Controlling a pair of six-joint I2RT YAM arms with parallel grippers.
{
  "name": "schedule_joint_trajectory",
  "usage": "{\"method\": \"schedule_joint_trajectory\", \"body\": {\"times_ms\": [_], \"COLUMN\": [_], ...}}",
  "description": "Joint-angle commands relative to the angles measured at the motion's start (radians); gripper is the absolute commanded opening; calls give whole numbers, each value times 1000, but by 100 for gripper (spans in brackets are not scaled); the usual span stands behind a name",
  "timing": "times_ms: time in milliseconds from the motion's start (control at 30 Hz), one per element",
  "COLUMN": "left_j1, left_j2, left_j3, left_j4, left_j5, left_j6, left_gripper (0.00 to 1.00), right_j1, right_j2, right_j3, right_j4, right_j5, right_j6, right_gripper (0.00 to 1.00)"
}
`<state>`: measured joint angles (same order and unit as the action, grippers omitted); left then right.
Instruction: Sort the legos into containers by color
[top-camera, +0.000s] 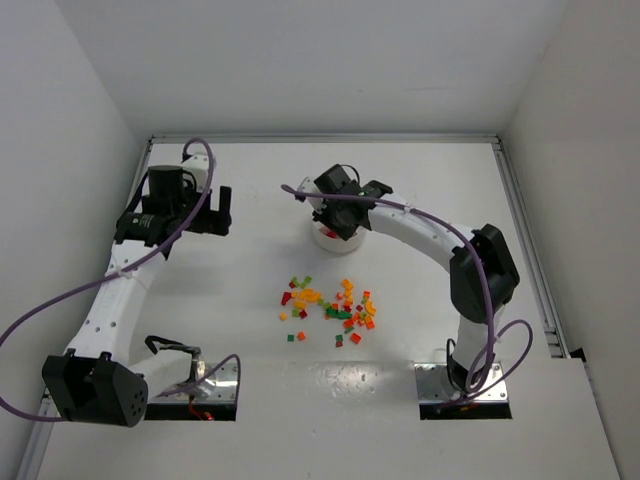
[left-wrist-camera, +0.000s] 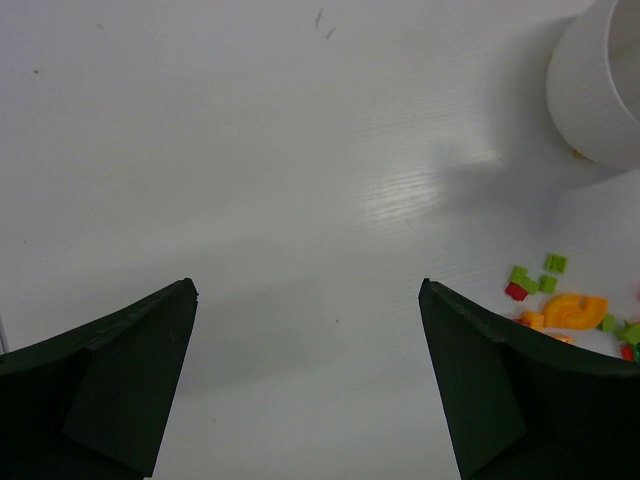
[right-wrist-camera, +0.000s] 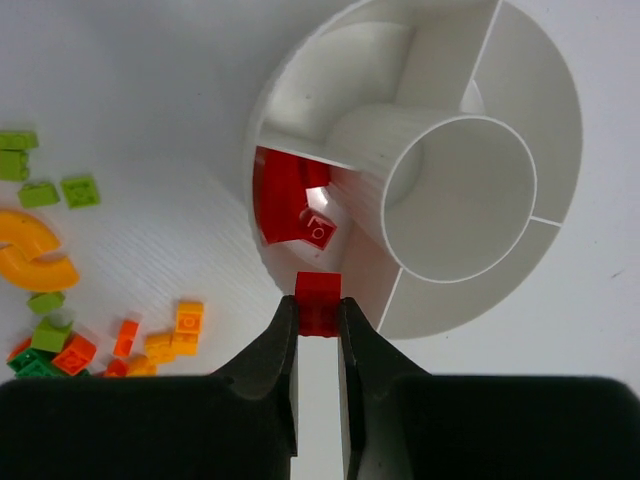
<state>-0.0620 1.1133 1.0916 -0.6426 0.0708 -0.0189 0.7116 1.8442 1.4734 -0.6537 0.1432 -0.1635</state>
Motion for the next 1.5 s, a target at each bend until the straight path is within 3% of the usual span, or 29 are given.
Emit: {"method": "schedule_joint_trajectory", "body": {"times_ms": [0,100,267,367,433,567,767,933,1000,1200,1467], "left_j1": [13,13,-18,-74,-110,-196,-360,-465,-527,-590,-624], "left_j2": [-6,3,3,-36,-56,-43,48,155,196,287,358], "left_j3": [42,30,-33,-85,-113,-113,-104,-104,-104,-104,-122], "left_j4": [-8,-32,-72,-81,-81,-81,-103,-103,-103,-92,-63], "left_j5": [131,162,205,182,182,146,86,47,3,-29,-29], "left_j6": [65,85,94,82,59,47,46,46,25,-18,-47], "left_gripper": [100,100,89,82,68,59,59,70,70,77,75], "right_j1": [-12,-12,-12,-12,-21,-47,-96,-149,-175,-235,-303], "right_j2": [-2,7,7,7,-28,-131,-247,-292,-292,-301,-332], "right_j3": [45,54,54,65,65,32,-73,-127,-127,-127,-147], "right_j4": [17,17,17,17,17,3,-77,-90,-90,-109,-118], "right_j5": [38,38,38,38,38,17,-103,-103,-103,-123,-143], "right_j6": [13,4,4,4,4,30,81,81,90,90,90], "right_gripper": [15,27,47,47,46,43,43,43,43,43,43]}}
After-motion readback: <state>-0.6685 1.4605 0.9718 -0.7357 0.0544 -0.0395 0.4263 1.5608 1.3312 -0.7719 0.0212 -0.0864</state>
